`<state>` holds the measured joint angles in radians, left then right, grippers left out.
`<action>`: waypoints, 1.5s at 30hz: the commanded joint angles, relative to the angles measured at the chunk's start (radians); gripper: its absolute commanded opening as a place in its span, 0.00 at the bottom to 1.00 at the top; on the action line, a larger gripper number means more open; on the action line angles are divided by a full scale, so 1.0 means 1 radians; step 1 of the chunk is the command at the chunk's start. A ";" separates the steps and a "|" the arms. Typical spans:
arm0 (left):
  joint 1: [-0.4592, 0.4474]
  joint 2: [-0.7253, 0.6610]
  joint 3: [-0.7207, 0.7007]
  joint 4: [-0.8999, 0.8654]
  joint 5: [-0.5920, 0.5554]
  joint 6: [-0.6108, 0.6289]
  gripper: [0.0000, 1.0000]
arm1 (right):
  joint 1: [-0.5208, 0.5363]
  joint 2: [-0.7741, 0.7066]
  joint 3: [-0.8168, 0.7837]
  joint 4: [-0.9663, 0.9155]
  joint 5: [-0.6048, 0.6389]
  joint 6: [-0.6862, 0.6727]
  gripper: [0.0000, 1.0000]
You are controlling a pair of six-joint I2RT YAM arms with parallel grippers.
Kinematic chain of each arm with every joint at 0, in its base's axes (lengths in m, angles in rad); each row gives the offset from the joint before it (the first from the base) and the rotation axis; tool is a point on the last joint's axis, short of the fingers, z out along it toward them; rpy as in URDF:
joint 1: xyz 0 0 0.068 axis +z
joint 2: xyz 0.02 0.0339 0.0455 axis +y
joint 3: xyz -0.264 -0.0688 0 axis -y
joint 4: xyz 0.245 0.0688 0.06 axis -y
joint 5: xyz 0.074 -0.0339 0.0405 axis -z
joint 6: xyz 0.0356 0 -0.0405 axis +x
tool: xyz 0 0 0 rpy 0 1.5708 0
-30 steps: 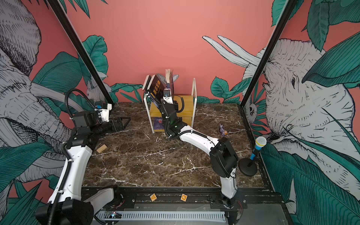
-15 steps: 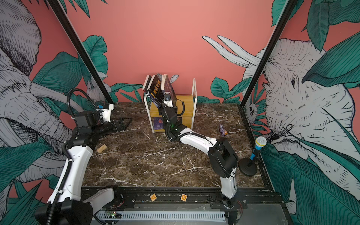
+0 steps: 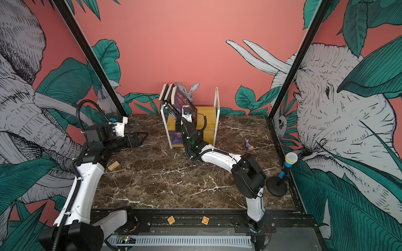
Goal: Stacking books/files
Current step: Place the book on the bookshelf.
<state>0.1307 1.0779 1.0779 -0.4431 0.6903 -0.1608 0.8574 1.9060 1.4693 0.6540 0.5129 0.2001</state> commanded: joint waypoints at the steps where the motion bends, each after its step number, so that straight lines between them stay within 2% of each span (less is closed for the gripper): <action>1: -0.002 -0.017 -0.011 0.006 0.003 0.012 0.99 | 0.003 -0.052 -0.018 0.051 -0.077 0.048 0.51; 6: -0.003 -0.016 -0.013 0.007 -0.004 0.010 0.99 | 0.005 -0.076 -0.033 0.029 -0.154 0.081 0.58; 8: -0.003 -0.016 -0.014 0.008 0.000 0.007 0.99 | 0.008 -0.094 -0.043 0.023 -0.180 0.079 0.70; 11: -0.004 -0.019 -0.013 0.007 -0.010 0.005 0.99 | 0.012 -0.140 -0.065 0.021 -0.208 0.051 0.75; 15: -0.002 -0.019 -0.011 0.009 -0.003 -0.001 0.99 | 0.014 -0.221 -0.074 -0.071 -0.222 0.025 0.79; 18: -0.003 -0.022 -0.010 0.004 -0.014 0.010 0.99 | 0.014 -0.272 -0.050 -0.162 -0.244 -0.013 0.74; 20: -0.004 -0.025 -0.015 0.006 -0.011 0.013 0.99 | 0.012 -0.291 -0.018 -0.247 -0.230 -0.054 0.65; 25: -0.002 -0.027 -0.016 0.005 -0.012 0.017 0.99 | -0.017 -0.296 0.067 -0.491 -0.119 -0.117 0.31; 30: -0.003 -0.027 -0.013 0.005 -0.007 0.013 0.99 | -0.042 -0.233 0.198 -0.762 -0.014 -0.174 0.01; 39: -0.003 -0.033 -0.011 -0.001 -0.020 0.015 0.99 | -0.065 -0.097 0.349 -1.072 0.055 -0.163 0.00; 41: -0.003 -0.036 -0.013 0.001 -0.015 0.015 0.99 | -0.071 -0.080 0.349 -1.087 0.060 -0.165 0.00; 45: -0.003 -0.034 -0.003 -0.014 -0.030 0.022 0.99 | -0.128 -0.092 0.280 -1.055 -0.026 -0.113 0.00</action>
<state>0.1303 1.0725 1.0740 -0.4438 0.6689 -0.1585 0.7750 1.8328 1.7634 -0.3862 0.5148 0.0460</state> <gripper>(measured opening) 0.993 0.044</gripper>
